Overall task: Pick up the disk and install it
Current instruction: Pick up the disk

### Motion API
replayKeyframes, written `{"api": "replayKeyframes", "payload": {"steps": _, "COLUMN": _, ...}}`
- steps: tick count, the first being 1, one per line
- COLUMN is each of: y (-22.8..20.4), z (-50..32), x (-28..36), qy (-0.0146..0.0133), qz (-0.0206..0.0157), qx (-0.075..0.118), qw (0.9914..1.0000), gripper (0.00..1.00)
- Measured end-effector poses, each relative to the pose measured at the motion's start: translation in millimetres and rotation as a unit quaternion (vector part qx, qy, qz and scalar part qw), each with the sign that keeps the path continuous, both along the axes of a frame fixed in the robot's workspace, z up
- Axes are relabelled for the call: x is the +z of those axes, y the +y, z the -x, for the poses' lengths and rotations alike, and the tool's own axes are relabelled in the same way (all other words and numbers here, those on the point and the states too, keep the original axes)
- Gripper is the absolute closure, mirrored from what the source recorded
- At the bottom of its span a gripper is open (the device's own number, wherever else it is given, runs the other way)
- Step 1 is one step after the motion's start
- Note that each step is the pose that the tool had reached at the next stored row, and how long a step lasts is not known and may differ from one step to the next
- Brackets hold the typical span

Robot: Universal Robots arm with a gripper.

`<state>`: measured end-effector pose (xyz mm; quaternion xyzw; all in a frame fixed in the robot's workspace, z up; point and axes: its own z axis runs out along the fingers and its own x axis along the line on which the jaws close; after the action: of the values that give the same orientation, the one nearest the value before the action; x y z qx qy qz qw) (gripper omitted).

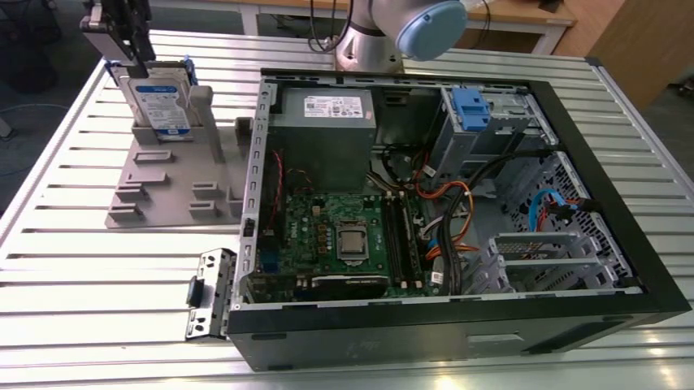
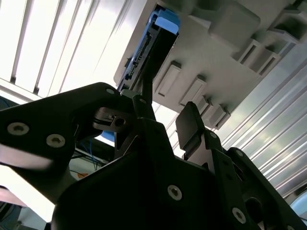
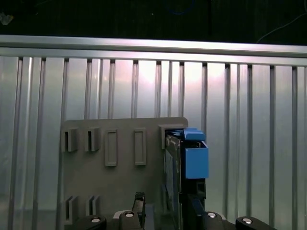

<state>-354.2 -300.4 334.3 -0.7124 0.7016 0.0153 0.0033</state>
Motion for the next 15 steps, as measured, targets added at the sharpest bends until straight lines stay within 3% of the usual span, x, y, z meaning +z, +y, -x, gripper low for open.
{"api": "replayKeyframes", "payload": {"steps": 5, "y": 2.7, "z": 0.0, "x": -0.9, "qy": 0.0000, "qz": 0.0000, "qx": 0.000, "qw": 1.00000, "gripper": 0.53}}
{"api": "replayKeyframes", "payload": {"steps": 15, "y": 20.2, "z": 2.7, "x": -2.7, "qy": 0.0000, "qz": 0.0000, "qx": 0.000, "qw": 1.00000, "gripper": 0.53}}
